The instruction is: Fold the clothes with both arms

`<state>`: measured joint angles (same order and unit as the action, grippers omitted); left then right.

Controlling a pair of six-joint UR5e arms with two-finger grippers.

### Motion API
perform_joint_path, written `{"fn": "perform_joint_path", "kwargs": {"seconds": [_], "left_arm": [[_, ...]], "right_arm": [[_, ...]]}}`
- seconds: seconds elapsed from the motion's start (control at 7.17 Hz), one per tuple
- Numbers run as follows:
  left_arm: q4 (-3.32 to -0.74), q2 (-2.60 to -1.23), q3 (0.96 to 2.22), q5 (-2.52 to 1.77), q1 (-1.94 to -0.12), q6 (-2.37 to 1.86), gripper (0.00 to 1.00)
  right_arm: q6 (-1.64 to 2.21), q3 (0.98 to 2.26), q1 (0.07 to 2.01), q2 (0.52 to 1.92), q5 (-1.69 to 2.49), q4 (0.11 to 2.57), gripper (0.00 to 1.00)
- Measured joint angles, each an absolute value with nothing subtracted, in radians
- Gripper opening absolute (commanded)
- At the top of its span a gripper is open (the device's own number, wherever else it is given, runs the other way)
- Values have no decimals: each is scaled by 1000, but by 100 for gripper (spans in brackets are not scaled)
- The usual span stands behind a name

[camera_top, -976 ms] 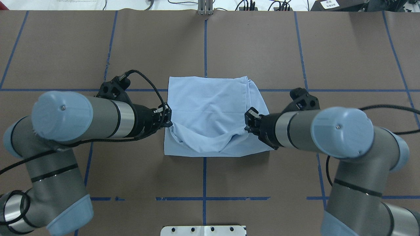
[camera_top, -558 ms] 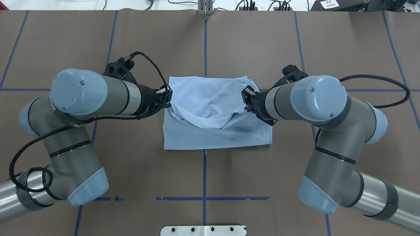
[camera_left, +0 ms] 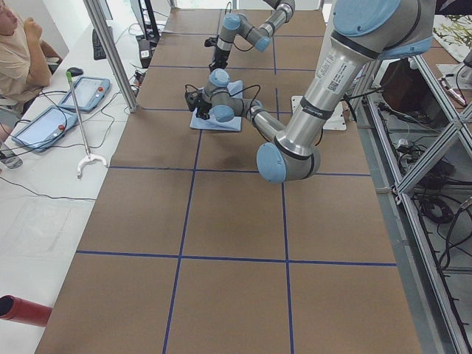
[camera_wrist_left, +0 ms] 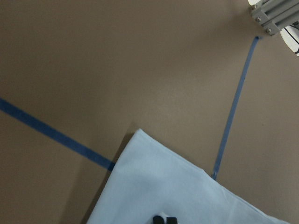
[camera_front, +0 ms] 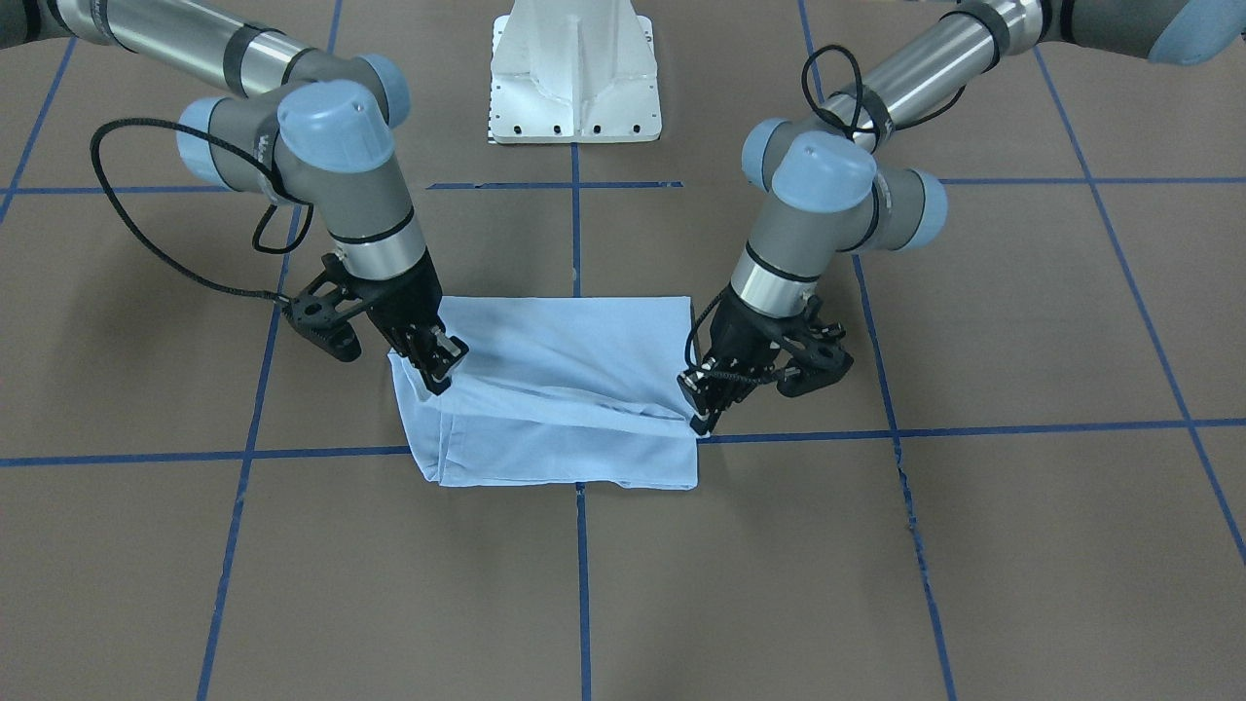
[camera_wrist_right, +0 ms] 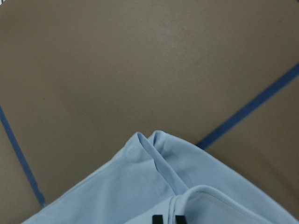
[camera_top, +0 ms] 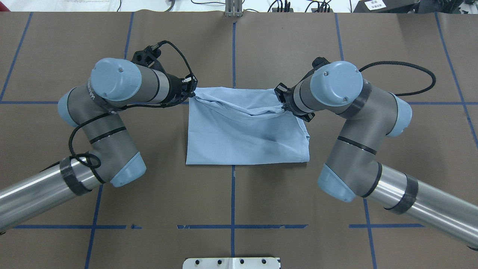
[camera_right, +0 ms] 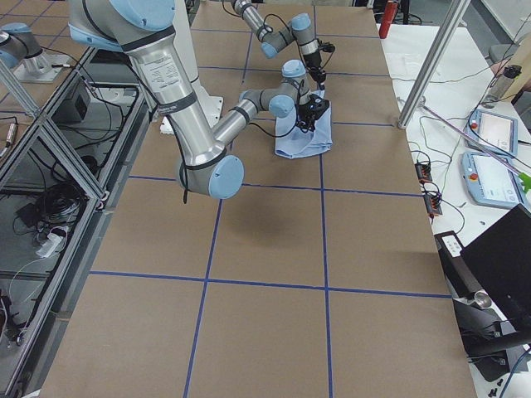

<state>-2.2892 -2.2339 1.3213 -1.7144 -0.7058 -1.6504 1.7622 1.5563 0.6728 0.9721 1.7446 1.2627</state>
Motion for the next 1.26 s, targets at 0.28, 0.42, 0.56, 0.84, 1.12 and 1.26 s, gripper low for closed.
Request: {"fn": "perform_joint_path", "kwargs": {"seconds": [0.28,0.42,0.56,0.84,1.12,1.26], "left_arm": [[-2402,-2260,1179,-1667,-761,-1535,100],[-2413,-2257,1184,-1663,-771,-1516,100],[-2414,-2235,1220,-1682,-779,-1498,100],[-2403,-2102,1384,-1797,-837,-1312,100],[-2303,-1947,1569,-1968,-981,-1034,100],[-2204,-1885,1649,-2052,-1079,-862,100]], "right_arm": [[1478,1346,788,889,1816,1171,100],[1399,1317,846,888,1882,1156,100],[1357,1334,887,918,1940,1150,100],[1236,1409,993,1034,2056,1152,100],[939,1431,1199,1151,2215,1177,100],[740,1439,1320,1186,2291,1252,100]]}}
